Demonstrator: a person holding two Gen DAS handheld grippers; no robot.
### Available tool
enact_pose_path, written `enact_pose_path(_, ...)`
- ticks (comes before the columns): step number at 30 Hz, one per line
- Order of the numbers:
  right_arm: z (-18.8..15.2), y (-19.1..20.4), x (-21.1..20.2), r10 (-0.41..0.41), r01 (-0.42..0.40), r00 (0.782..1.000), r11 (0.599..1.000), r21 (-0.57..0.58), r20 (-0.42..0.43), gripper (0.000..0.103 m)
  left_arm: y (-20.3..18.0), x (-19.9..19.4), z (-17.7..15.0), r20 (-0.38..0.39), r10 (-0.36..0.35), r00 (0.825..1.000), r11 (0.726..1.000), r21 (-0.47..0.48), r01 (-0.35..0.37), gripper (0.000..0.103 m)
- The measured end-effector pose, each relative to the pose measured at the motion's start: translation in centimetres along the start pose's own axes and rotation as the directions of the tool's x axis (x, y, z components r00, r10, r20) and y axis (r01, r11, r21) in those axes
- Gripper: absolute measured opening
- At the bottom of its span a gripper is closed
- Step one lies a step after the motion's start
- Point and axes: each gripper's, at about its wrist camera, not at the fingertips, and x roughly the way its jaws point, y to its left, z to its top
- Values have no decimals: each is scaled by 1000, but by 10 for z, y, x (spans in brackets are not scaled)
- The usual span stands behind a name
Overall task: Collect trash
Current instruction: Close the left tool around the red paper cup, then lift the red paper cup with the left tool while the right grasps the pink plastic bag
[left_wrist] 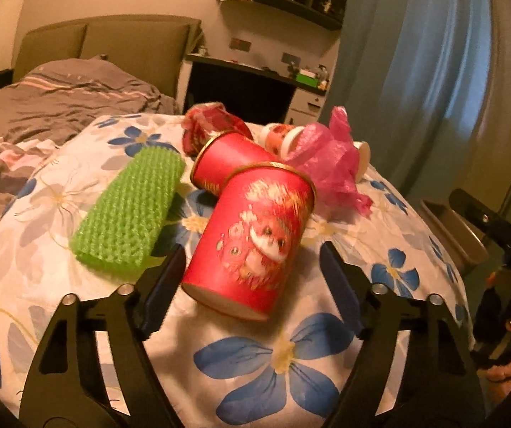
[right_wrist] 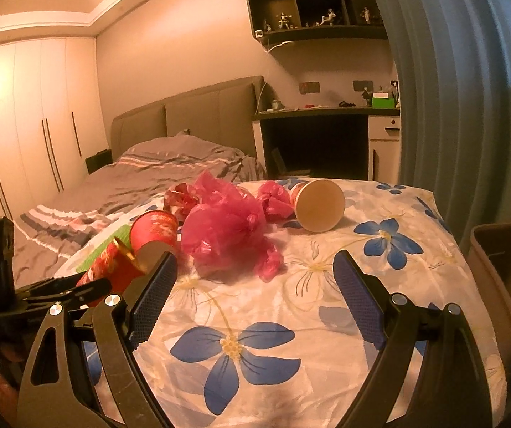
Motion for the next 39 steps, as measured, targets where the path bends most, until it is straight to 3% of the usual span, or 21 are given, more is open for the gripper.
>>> enact_pose_path(10, 0, 6, 7, 10, -10, 1000, 1000, -4, -19, 86, 1, 7, 2, -17, -31, 999, 999, -18, 31, 71)
enact_pose_path(13, 0, 6, 8, 10, -10, 1000, 1000, -4, -19, 86, -3, 10, 2, -26, -38, 999, 999, -6, 38, 62)
enact_pose_path(15, 0, 6, 10, 10, -10, 1000, 1000, 0, -25, 86, -5, 11, 1, -25, -30, 999, 1000, -3, 30, 62)
enact_pose_path(27, 5, 11, 28, 24, -25, 999, 1000, -18, -28, 86, -7, -30, -14, 54, -40, 998, 995, -92, 45, 59)
enact_pose_path(32, 14, 22, 48, 48, -49, 998, 999, -22, -29, 86, -2, -44, -15, 77, -13, 997, 992, -121, 23, 59)
enact_pose_path(39, 25, 35, 78, 51, -52, 998, 998, -33, -47, 76, 4, -56, -9, 110, 38, 993, 990, -140, -22, 59)
